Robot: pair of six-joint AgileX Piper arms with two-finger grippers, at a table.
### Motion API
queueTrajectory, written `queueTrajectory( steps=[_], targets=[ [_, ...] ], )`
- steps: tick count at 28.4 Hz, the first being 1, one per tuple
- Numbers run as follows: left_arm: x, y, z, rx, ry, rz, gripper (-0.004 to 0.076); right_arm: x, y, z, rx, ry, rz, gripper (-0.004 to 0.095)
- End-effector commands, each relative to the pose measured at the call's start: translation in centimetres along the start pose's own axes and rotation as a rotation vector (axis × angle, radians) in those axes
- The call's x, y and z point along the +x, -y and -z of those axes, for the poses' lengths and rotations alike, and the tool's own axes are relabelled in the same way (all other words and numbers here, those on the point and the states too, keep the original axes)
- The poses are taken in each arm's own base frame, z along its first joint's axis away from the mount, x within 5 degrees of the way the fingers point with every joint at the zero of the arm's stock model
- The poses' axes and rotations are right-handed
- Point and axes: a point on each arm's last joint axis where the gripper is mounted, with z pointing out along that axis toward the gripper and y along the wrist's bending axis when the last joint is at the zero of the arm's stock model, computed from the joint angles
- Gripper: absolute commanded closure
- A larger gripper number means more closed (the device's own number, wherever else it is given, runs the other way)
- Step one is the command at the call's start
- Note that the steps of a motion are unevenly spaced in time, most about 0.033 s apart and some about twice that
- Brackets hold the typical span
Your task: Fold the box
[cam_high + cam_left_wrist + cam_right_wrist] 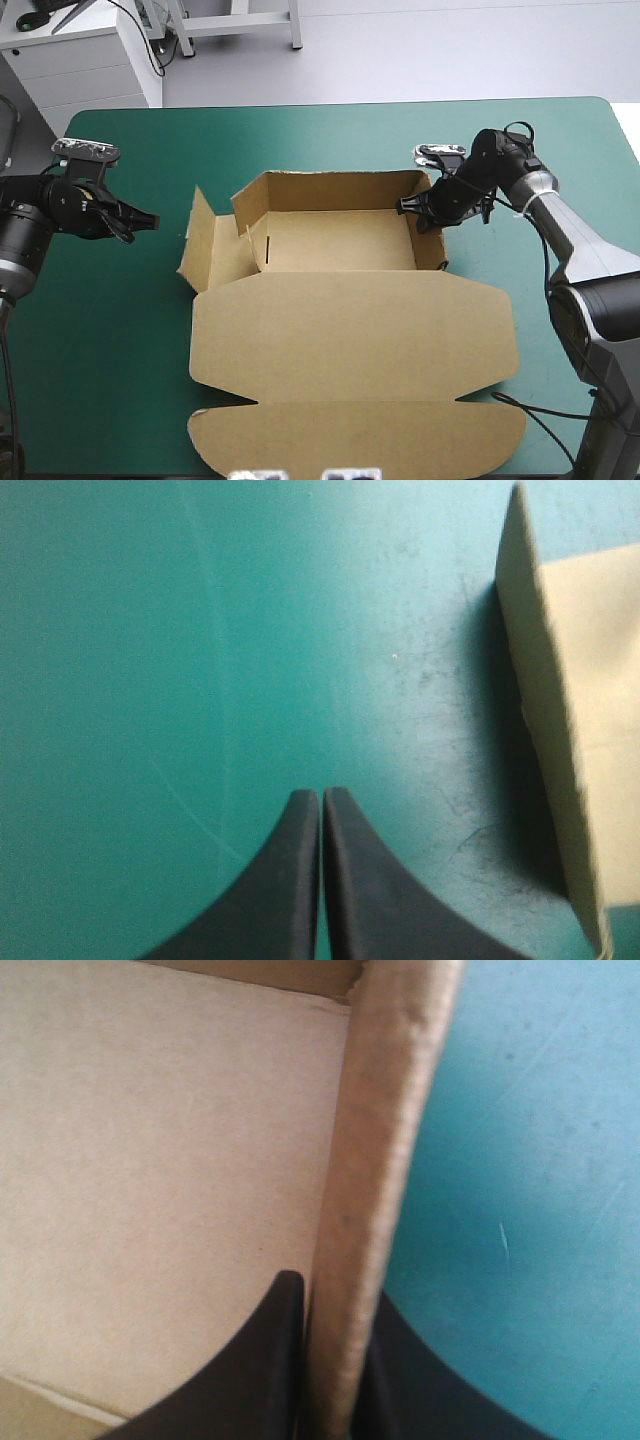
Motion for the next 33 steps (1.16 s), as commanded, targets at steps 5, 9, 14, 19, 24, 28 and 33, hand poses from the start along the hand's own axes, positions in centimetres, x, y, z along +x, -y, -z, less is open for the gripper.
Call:
queueTrajectory(
  steps=[5,9,14,19,24,28,33],
  targets=[
    [-1.3,-0.9,2.0,0.059,0.178,0.162,0.0731,0.4,-2.6,4.8,-0.131,0.077,0.085,0.0926],
    [-0.8,-3.5,2.3,0.083,0.209,0.276,0.0731,0.7,-2.5,7.5,-0.127,0.144,0.082,0.0926],
    [0.0,-6.0,3.1,0.229,0.264,0.4,0.0731,1.4,-2.2,11.4,-0.165,0.255,0.065,0.0927],
    [0.1,-6.5,3.9,0.377,0.315,0.462,0.0731,1.8,-2.3,14.2,-0.252,0.36,0.048,0.0926],
    [-0.5,-4.7,4.6,0.614,0.334,0.443,0.0731,1.6,-2.7,15.8,-0.269,0.47,0.033,0.0925],
    [-1.1,-3.4,6.0,0.829,0.401,0.422,0.0731,1.3,-3.7,16.1,-0.263,0.525,0.049,0.0925],
    [-1.6,-2.0,7.1,0.934,0.435,0.395,0.0731,0.7,-5.5,15.7,-0.249,0.59,0.088,0.0925]
  ],
)
